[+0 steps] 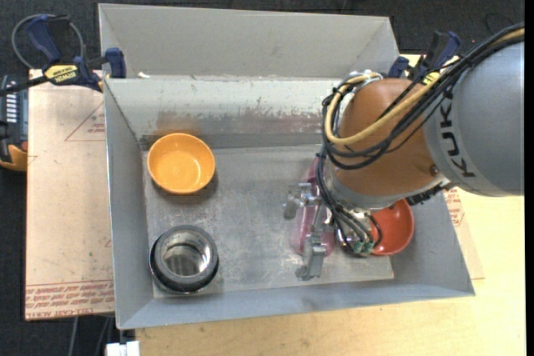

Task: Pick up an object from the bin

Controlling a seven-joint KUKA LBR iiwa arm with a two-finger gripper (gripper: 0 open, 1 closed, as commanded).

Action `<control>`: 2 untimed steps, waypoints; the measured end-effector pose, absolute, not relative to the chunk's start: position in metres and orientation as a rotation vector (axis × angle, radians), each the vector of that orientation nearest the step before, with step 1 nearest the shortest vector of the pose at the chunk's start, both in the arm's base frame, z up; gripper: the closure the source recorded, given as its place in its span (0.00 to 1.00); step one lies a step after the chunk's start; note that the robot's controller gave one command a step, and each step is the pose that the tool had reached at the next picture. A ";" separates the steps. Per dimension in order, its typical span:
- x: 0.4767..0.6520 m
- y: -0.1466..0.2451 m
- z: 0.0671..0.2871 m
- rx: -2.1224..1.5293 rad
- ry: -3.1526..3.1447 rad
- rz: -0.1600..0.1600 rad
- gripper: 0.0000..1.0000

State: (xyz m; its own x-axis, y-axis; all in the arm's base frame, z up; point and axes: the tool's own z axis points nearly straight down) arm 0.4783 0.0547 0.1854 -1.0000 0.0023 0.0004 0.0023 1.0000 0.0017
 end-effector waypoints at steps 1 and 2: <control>0.478 0.055 0.185 -0.004 -3.141 -0.003 0.00; 0.481 0.050 0.182 0.067 -3.142 -0.004 0.00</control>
Offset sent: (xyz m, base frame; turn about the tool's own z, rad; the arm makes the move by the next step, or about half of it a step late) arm 0.0157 -0.0476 -0.0273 -0.2244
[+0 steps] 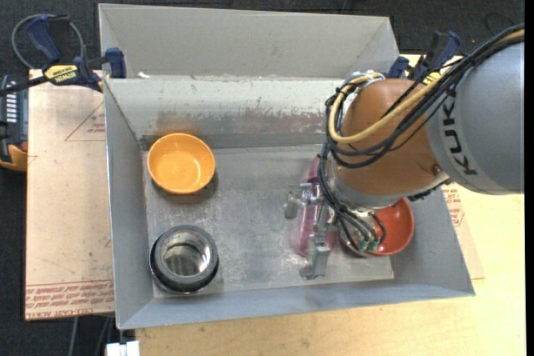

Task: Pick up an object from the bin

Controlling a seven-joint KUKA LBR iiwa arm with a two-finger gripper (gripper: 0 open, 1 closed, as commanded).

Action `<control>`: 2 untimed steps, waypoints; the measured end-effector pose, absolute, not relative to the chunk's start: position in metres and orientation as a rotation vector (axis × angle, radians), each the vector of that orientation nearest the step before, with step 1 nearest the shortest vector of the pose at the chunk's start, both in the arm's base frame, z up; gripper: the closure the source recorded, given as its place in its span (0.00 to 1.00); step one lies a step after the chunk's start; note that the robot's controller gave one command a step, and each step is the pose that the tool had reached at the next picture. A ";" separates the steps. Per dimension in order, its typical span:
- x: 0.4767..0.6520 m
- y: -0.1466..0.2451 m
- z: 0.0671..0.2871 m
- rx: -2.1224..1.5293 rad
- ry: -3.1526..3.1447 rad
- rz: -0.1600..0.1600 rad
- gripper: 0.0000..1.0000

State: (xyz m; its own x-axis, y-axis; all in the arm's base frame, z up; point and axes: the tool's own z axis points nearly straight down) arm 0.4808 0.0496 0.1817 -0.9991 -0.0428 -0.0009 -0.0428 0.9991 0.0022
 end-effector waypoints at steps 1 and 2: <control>0.486 0.053 0.207 -0.082 3.136 0.005 0.00; 0.498 -0.004 0.161 -0.519 3.102 0.003 1.00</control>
Offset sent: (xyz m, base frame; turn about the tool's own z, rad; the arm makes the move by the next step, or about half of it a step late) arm 0.0171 -0.0536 -0.0202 -0.2922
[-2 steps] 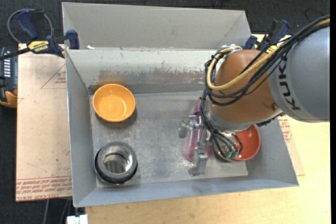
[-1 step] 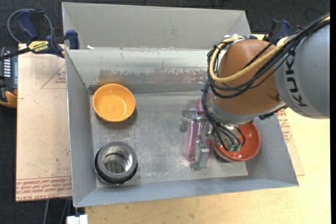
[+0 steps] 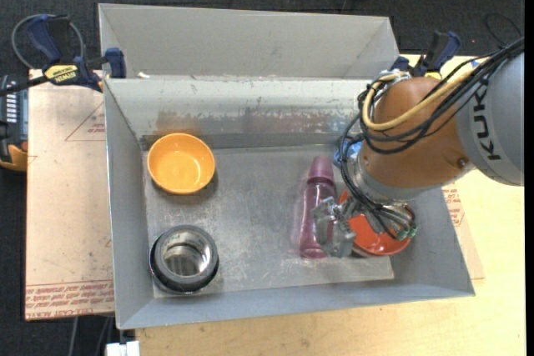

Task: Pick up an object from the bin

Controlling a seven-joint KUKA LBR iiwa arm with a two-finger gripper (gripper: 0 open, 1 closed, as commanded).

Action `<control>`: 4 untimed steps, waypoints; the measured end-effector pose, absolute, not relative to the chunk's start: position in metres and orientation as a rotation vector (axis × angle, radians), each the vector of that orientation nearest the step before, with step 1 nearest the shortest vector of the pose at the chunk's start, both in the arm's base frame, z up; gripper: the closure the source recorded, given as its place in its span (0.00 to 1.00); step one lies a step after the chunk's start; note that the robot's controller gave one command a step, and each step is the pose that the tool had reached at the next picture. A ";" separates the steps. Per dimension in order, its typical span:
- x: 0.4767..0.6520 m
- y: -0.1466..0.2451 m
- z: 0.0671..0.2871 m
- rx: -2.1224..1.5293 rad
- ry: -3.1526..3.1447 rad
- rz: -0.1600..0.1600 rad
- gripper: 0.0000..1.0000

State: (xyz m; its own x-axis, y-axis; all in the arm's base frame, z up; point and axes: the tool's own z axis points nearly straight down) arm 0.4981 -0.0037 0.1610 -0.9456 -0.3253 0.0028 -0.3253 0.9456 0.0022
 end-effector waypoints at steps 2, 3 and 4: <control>0.509 -0.012 0.166 0.541 -3.094 -0.004 1.00; 0.511 -0.007 0.176 0.524 -3.098 -0.006 1.00; 0.515 -0.017 0.129 0.854 -3.023 -0.006 1.00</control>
Offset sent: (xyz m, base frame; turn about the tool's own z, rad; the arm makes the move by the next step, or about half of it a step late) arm 0.0100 -0.0083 0.0048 -0.0179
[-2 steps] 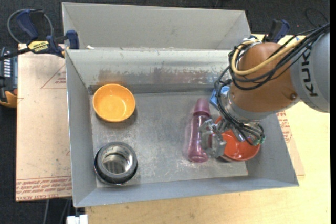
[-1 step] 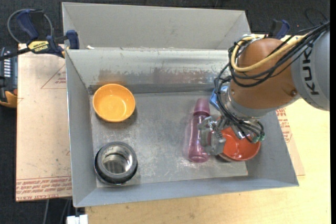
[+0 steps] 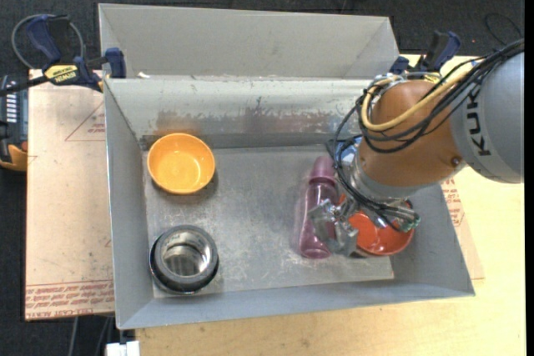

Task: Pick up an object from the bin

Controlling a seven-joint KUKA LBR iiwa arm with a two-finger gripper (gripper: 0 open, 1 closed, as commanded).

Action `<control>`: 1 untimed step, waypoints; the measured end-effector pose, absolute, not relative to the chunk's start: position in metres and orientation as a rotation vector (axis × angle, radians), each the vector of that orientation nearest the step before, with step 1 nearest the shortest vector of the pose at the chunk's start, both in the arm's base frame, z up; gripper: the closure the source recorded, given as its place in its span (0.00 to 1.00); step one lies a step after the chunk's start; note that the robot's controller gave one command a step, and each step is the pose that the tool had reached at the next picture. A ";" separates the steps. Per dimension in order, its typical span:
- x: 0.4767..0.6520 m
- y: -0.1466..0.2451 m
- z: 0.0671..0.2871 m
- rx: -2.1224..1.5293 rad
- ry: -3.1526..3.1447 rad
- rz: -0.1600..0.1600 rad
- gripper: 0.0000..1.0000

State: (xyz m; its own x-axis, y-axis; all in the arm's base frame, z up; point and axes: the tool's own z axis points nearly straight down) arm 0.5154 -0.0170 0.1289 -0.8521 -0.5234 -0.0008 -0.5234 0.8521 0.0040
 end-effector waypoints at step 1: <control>0.518 -0.013 0.128 0.876 -3.016 -0.006 1.00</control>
Offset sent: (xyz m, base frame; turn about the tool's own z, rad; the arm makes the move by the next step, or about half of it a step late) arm 0.0452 -0.0442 0.0735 -0.1335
